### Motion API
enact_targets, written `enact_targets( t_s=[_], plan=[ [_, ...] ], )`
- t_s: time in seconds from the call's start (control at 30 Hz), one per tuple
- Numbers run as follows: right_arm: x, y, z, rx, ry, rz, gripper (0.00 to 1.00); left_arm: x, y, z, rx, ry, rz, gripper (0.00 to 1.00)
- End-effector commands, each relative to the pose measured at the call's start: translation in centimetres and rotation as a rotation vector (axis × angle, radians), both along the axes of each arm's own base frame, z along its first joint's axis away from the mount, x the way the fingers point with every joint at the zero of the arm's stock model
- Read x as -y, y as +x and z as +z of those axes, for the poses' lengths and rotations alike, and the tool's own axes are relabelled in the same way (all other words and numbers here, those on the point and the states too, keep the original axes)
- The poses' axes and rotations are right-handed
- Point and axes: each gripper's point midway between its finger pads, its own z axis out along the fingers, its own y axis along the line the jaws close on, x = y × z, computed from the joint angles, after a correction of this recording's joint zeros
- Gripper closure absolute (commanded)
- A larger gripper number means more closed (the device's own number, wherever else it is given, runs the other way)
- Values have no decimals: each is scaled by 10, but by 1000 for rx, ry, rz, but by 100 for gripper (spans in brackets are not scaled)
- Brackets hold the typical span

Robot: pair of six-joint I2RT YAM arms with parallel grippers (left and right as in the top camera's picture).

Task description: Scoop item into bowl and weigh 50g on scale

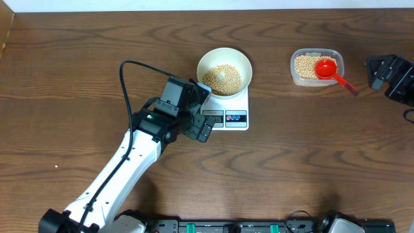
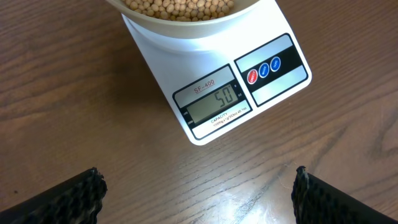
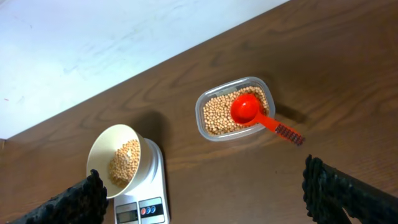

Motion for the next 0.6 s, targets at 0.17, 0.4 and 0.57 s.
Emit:
enact_targets(
  t_s=[0.17, 0.4, 0.57],
  plan=[
    [5, -14, -14, -84, -23, -36, 1, 0, 2, 2, 10, 8, -10, 2],
    [19, -24, -25, -140, -96, -102, 1, 0, 2, 2, 10, 8, -10, 2],
    [14, -36, -27, -97, -183, -127, 1, 0, 2, 2, 10, 8, -10, 2]
  ],
)
